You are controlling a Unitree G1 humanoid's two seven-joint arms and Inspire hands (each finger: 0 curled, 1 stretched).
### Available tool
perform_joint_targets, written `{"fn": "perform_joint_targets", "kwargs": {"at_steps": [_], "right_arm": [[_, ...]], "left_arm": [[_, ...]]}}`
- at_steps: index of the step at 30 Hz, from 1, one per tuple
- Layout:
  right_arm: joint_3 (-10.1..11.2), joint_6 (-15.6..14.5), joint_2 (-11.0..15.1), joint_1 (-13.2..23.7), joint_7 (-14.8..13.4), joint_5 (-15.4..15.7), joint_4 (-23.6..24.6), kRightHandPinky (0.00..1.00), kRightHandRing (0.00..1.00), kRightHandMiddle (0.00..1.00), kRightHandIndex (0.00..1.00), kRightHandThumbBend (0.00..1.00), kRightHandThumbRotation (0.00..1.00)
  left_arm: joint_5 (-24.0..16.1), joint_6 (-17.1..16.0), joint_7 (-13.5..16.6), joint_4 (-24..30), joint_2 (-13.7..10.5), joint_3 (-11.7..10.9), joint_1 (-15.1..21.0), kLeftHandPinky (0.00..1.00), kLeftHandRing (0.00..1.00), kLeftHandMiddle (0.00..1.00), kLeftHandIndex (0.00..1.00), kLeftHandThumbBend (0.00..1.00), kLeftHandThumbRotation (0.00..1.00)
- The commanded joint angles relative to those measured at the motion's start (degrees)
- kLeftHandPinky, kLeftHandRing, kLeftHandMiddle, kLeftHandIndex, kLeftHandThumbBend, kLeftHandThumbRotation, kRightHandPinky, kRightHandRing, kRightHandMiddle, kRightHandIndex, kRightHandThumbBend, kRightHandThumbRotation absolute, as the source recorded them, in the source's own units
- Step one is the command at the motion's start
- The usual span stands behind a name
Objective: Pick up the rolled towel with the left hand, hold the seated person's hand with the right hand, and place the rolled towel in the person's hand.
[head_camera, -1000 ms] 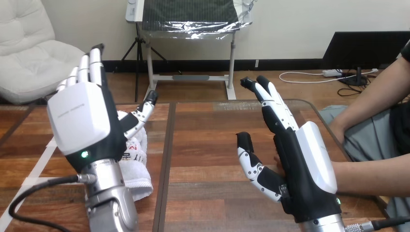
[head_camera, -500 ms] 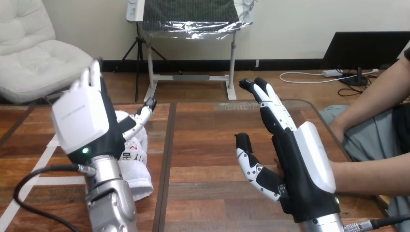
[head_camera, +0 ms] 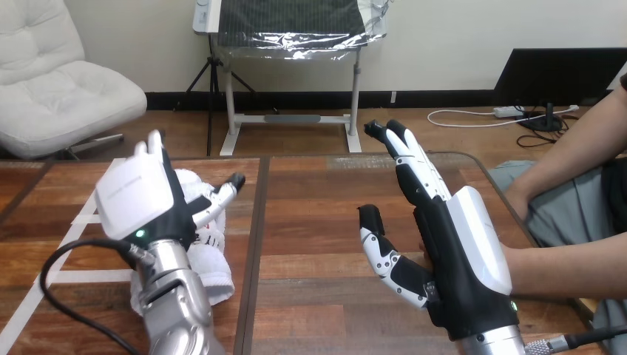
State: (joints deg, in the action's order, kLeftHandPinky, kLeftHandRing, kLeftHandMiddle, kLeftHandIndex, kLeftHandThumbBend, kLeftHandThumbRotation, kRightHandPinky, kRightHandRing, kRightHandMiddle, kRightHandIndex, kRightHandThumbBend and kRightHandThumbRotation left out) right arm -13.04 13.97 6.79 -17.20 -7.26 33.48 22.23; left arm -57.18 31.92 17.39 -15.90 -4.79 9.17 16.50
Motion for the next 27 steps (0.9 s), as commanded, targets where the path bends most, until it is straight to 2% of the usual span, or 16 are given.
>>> {"fn": "perform_joint_targets", "kwargs": {"at_steps": [1, 9, 27], "right_arm": [[0.81, -0.61, -0.32, 3.53, 0.47, -0.53, 1.87, 1.0, 1.0, 1.0, 0.95, 0.08, 0.0], [0.92, -0.99, -0.14, 3.47, 0.84, -0.4, 2.14, 1.0, 1.0, 1.0, 0.95, 0.09, 0.0], [0.85, -2.29, -0.15, 3.16, 1.97, -0.36, 3.07, 1.0, 1.0, 1.0, 0.95, 0.1, 0.0]], "left_arm": [[0.96, 0.42, -0.1, -4.36, -1.83, 1.14, 6.42, 0.84, 0.89, 0.93, 0.96, 0.89, 0.84], [3.37, 1.86, -1.33, -11.17, -2.7, 2.31, 9.92, 0.86, 0.9, 0.95, 0.97, 0.92, 0.87], [8.46, 2.06, -0.92, -23.88, -3.11, 4.7, 15.26, 0.89, 0.91, 0.96, 0.98, 0.98, 0.92]]}}
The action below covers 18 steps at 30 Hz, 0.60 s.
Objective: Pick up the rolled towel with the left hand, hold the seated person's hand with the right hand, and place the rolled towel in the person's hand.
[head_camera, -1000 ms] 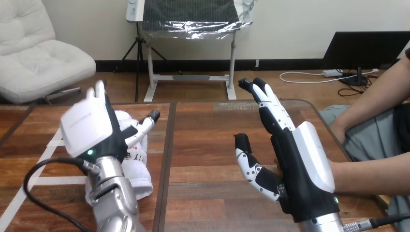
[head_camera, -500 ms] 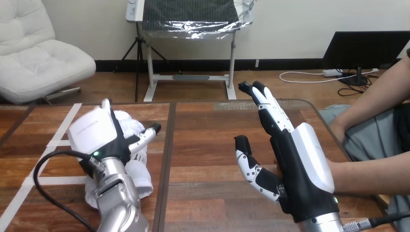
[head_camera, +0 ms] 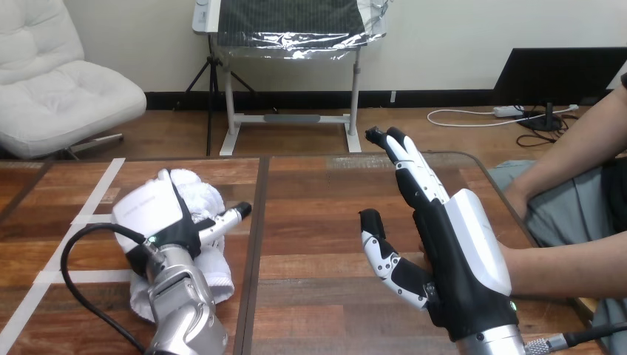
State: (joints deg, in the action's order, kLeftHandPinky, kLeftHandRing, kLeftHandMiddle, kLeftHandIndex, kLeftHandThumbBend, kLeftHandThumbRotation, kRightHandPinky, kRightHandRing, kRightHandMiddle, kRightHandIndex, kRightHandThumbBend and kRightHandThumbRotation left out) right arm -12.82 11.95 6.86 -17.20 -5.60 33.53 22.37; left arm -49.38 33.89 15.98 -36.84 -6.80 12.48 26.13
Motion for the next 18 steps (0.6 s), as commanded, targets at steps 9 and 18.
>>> {"fn": "perform_joint_targets", "kwargs": {"at_steps": [9, 18], "right_arm": [[0.82, -0.6, 0.01, 2.87, 1.07, -0.79, 3.43, 1.0, 1.0, 1.0, 0.95, 0.11, 0.0], [1.23, -0.68, 0.3, 2.56, 1.5, -0.6, 4.0, 1.0, 1.0, 1.0, 0.96, 0.12, 0.0]], "left_arm": [[1.55, 0.47, 1.95, -8.0, -1.26, 3.01, 7.19, 0.9, 0.91, 0.95, 0.97, 0.99, 0.92], [2.2, 1.05, 4.0, -11.96, -1.28, 4.29, 7.91, 0.91, 0.92, 0.95, 0.97, 1.0, 0.93]]}}
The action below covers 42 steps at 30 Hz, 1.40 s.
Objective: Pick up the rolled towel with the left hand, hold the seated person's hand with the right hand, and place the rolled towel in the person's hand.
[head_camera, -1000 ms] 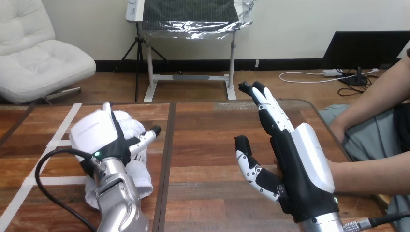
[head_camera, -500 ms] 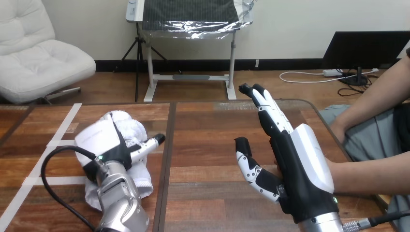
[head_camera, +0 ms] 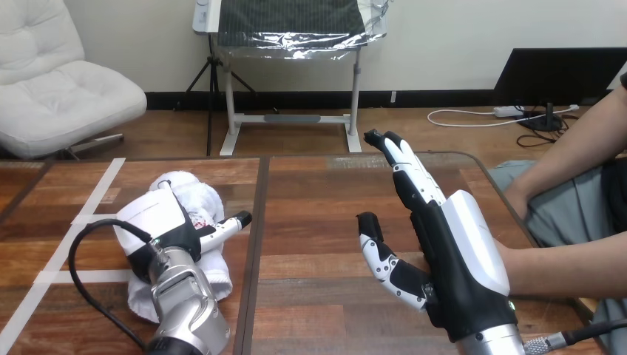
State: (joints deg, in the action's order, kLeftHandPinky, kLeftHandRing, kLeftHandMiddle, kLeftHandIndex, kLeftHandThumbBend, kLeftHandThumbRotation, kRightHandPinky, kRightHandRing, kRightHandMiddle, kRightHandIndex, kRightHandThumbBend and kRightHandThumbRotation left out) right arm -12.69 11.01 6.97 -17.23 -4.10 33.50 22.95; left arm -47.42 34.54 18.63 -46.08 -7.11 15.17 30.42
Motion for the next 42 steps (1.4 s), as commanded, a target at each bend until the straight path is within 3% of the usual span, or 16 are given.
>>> {"fn": "perform_joint_targets", "kwargs": {"at_steps": [1, 14, 23, 31, 35, 42], "right_arm": [[1.14, 0.29, 0.25, 2.59, 0.0, -0.49, 3.42, 1.0, 1.0, 1.0, 0.95, 0.12, 0.0], [1.46, 0.37, 0.71, 2.34, 0.07, -0.11, 3.63, 1.0, 1.0, 1.0, 0.95, 0.14, 0.0], [1.53, 0.29, 0.84, 2.16, 0.54, -0.21, 3.86, 1.0, 1.0, 1.0, 0.94, 0.15, 0.0], [1.63, 0.74, 0.9, 2.23, 0.43, -0.02, 3.78, 1.0, 1.0, 1.0, 0.94, 0.16, 0.0], [1.71, 0.64, 0.82, 2.11, 0.68, -0.4, 3.96, 1.0, 1.0, 1.0, 0.94, 0.16, 0.0], [1.85, 0.69, 0.77, 1.95, 0.87, -0.62, 4.11, 1.0, 1.0, 1.0, 0.93, 0.16, 0.0]], "left_arm": [[0.33, 0.43, 1.54, -3.02, -0.96, 1.68, 3.69, 0.91, 0.92, 0.95, 0.96, 1.0, 0.93], [1.74, 1.31, 2.13, -6.77, -1.2, 2.9, 4.08, 0.97, 0.94, 0.96, 0.96, 1.0, 0.94], [2.82, 2.36, 2.16, -8.83, -1.28, 4.09, 4.43, 0.95, 0.93, 0.96, 0.97, 1.0, 0.94], [3.33, 2.8, 2.1, -10.21, -1.36, 5.09, 4.75, 0.86, 0.87, 0.92, 0.94, 0.99, 0.88], [2.05, 4.58, -0.52, -11.97, -1.58, 7.66, 5.8, 0.77, 0.8, 0.85, 0.92, 0.98, 0.87], [2.98, 6.63, -4.17, -11.42, -1.63, 8.58, 6.72, 0.61, 0.61, 0.67, 0.85, 0.87, 0.74]]}}
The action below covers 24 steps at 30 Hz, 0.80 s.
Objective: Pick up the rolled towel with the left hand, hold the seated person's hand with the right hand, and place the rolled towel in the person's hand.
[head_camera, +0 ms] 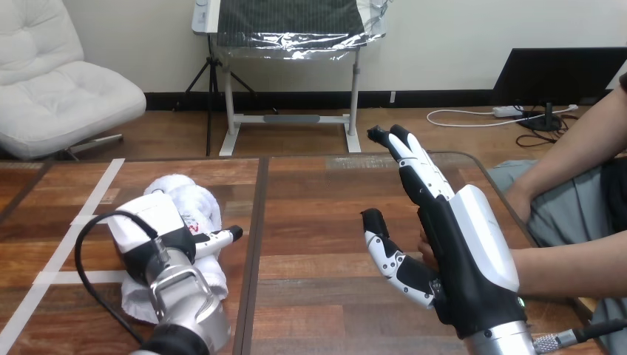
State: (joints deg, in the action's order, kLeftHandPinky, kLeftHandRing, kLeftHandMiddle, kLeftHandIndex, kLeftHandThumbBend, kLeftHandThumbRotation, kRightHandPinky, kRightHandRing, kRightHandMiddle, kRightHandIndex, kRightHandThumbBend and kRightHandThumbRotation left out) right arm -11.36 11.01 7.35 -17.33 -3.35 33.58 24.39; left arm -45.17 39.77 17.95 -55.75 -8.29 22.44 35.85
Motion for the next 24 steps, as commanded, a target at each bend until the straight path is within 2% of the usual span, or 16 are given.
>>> {"fn": "perform_joint_targets", "kwargs": {"at_steps": [1, 2, 3, 4, 5, 8, 11, 19, 24], "right_arm": [[0.53, 0.7, 0.38, 2.03, 0.14, -0.76, 2.68, 1.0, 1.0, 1.0, 0.93, 0.16, 0.0], [0.58, 0.73, 0.39, 2.0, 0.15, -0.84, 2.69, 1.0, 1.0, 1.0, 0.93, 0.16, 0.0], [0.61, 0.74, 0.39, 1.98, 0.16, -0.88, 2.69, 1.0, 1.0, 1.0, 0.93, 0.16, 0.0], [0.63, 0.75, 0.4, 1.97, 0.17, -0.9, 2.69, 1.0, 1.0, 1.0, 0.93, 0.16, 0.0], [0.69, 0.86, 0.43, 1.97, 0.13, -0.93, 2.65, 1.0, 1.0, 1.0, 0.93, 0.16, 0.0], [0.8, 1.1, 0.5, 1.95, 0.04, -0.98, 2.57, 1.0, 1.0, 1.0, 0.93, 0.16, 0.0], [0.89, 1.16, 0.52, 1.83, 0.06, -1.05, 2.67, 1.0, 1.0, 1.0, 0.92, 0.16, 0.0], [1.0, 1.17, 0.58, 1.64, 0.14, -0.91, 2.86, 1.0, 1.0, 1.0, 0.92, 0.17, 0.0], [1.04, 1.16, 0.59, 1.6, 0.14, -0.84, 2.84, 1.0, 1.0, 1.0, 0.92, 0.17, 0.0]], "left_arm": [[0.82, 1.53, -3.8, -1.67, -0.48, 1.39, 1.35, 0.58, 0.58, 0.64, 0.84, 0.85, 0.71], [0.89, 1.7, -4.6, -1.91, -0.53, 1.58, 1.65, 0.55, 0.55, 0.62, 0.83, 0.84, 0.68], [0.95, 1.82, -5.13, -2.1, -0.58, 1.75, 1.85, 0.46, 0.47, 0.55, 0.8, 0.78, 0.56], [0.99, 1.92, -5.52, -2.21, -0.61, 1.89, 1.98, 0.42, 0.45, 0.52, 0.78, 0.76, 0.52], [0.94, 2.25, -6.56, -2.48, -0.64, 2.26, 2.34, 0.4, 0.42, 0.5, 0.78, 0.74, 0.49], [0.8, 2.75, -8.32, -2.73, -0.79, 3.18, 2.83, 0.31, 0.34, 0.43, 0.73, 0.67, 0.29], [0.64, 2.89, -9.17, -2.6, -0.94, 3.97, 2.88, 0.24, 0.28, 0.37, 0.68, 0.65, 0.12], [0.71, 3.16, -10.35, -2.36, -1.01, 5.43, 2.76, 0.18, 0.23, 0.33, 0.63, 0.67, 0.02], [0.85, 2.68, -8.77, -1.74, -1.01, 5.67, 1.9, 0.17, 0.22, 0.32, 0.63, 0.67, 0.0]]}}
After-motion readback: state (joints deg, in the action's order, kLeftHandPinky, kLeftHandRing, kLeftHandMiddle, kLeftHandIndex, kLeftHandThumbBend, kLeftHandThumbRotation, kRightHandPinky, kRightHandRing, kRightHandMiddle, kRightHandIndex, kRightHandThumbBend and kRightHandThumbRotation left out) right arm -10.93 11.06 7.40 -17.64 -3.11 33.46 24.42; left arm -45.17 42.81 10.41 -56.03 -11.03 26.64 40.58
